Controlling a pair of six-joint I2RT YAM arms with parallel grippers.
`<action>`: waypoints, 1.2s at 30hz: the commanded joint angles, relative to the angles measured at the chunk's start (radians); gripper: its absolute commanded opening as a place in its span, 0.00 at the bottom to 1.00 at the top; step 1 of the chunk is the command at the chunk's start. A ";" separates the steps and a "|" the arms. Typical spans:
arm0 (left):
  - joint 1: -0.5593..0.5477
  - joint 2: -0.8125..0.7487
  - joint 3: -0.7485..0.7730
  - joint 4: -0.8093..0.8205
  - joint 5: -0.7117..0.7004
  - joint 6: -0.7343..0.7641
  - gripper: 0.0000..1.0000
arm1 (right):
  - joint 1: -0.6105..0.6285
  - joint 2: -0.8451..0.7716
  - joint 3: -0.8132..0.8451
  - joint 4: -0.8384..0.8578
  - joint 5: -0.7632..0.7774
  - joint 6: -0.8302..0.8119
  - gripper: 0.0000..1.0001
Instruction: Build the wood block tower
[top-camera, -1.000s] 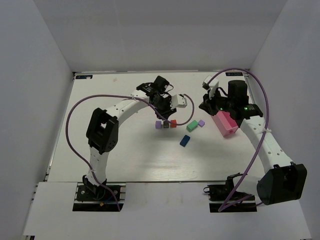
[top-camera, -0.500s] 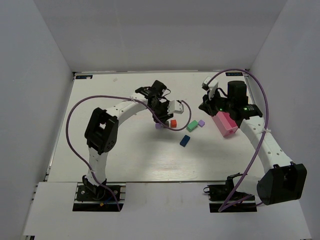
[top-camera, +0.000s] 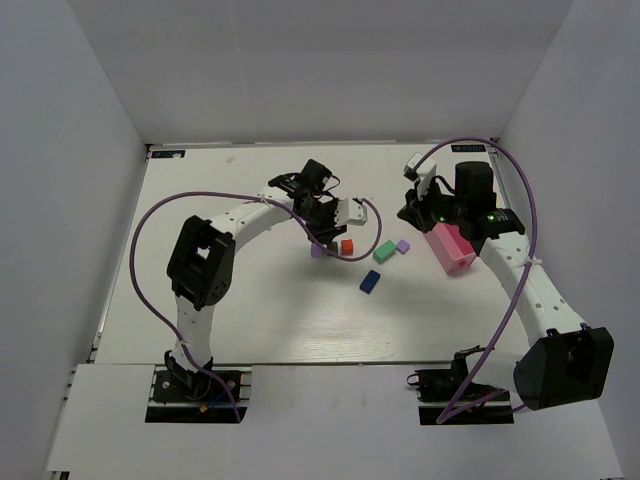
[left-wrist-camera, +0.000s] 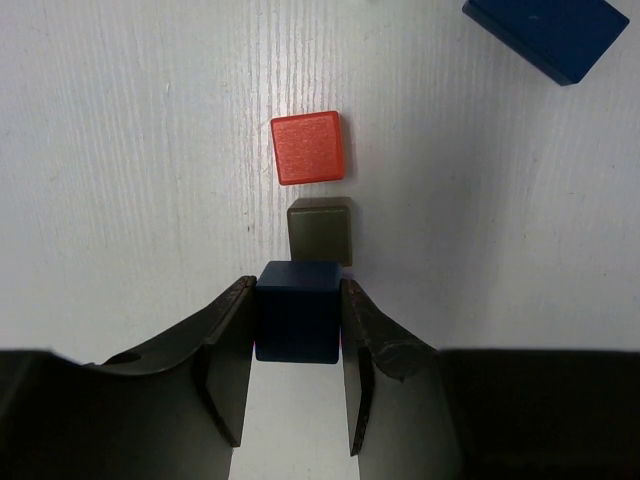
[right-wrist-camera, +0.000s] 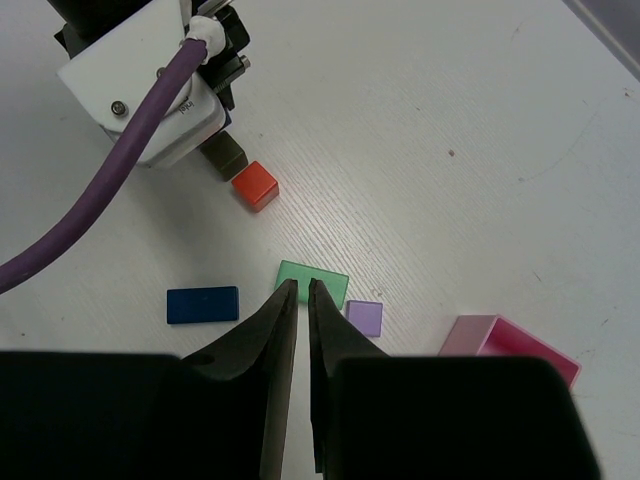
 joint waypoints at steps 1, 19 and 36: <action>0.003 -0.061 -0.015 0.012 0.033 0.006 0.08 | 0.004 -0.006 -0.003 0.012 -0.008 -0.004 0.15; 0.003 -0.052 -0.024 0.012 0.022 -0.003 0.12 | 0.004 -0.003 -0.005 0.012 -0.007 -0.007 0.15; 0.003 -0.033 -0.024 0.012 0.013 -0.021 0.17 | 0.006 0.000 -0.003 0.009 -0.010 -0.007 0.15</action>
